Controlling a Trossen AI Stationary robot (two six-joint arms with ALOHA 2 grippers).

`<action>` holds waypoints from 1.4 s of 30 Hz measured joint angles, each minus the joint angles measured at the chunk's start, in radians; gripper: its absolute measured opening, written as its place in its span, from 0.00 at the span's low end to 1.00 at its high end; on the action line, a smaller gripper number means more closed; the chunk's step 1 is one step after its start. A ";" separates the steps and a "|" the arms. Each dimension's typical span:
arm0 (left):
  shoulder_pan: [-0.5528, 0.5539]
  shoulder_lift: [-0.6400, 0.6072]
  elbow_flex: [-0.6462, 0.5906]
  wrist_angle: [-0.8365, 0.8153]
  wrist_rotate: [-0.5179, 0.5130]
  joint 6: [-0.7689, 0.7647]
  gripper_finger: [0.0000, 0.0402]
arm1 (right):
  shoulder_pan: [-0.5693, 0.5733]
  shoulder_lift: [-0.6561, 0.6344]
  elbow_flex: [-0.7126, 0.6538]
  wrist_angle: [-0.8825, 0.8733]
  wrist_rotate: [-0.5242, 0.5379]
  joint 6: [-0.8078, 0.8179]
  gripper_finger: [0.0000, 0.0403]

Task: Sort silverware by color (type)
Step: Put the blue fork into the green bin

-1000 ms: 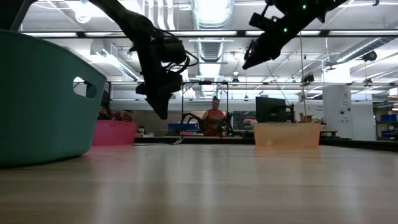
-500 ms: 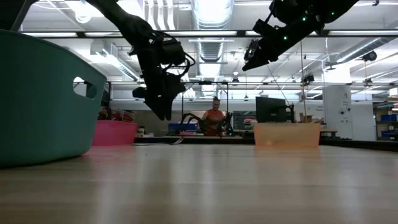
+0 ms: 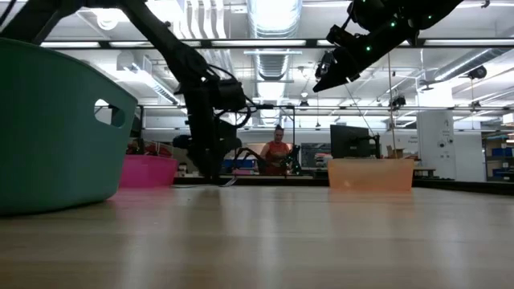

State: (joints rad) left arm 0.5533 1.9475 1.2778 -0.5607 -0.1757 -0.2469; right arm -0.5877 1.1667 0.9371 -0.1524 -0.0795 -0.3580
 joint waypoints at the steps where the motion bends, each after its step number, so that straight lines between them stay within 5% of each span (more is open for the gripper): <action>1: 0.001 0.006 0.000 0.003 0.000 0.001 0.34 | 0.000 0.000 0.000 0.000 0.000 0.003 0.14; 9: 0.004 0.061 0.005 0.021 -0.001 0.021 0.31 | 0.000 0.000 0.000 0.000 0.000 0.010 0.14; 18: 0.003 0.070 0.004 0.039 0.010 0.019 0.02 | 0.000 0.000 0.000 0.000 0.000 0.021 0.14; 35: -0.025 -0.069 -0.008 0.033 -0.002 0.031 0.00 | 0.000 0.000 0.000 0.000 0.000 0.034 0.14; 42: -0.110 -0.211 -0.007 -0.124 0.007 0.192 0.00 | 0.000 0.000 0.000 0.001 0.000 0.036 0.14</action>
State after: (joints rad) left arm 0.4428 1.7368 1.2709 -0.6849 -0.1687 -0.0552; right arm -0.5873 1.1667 0.9369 -0.1516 -0.0792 -0.3215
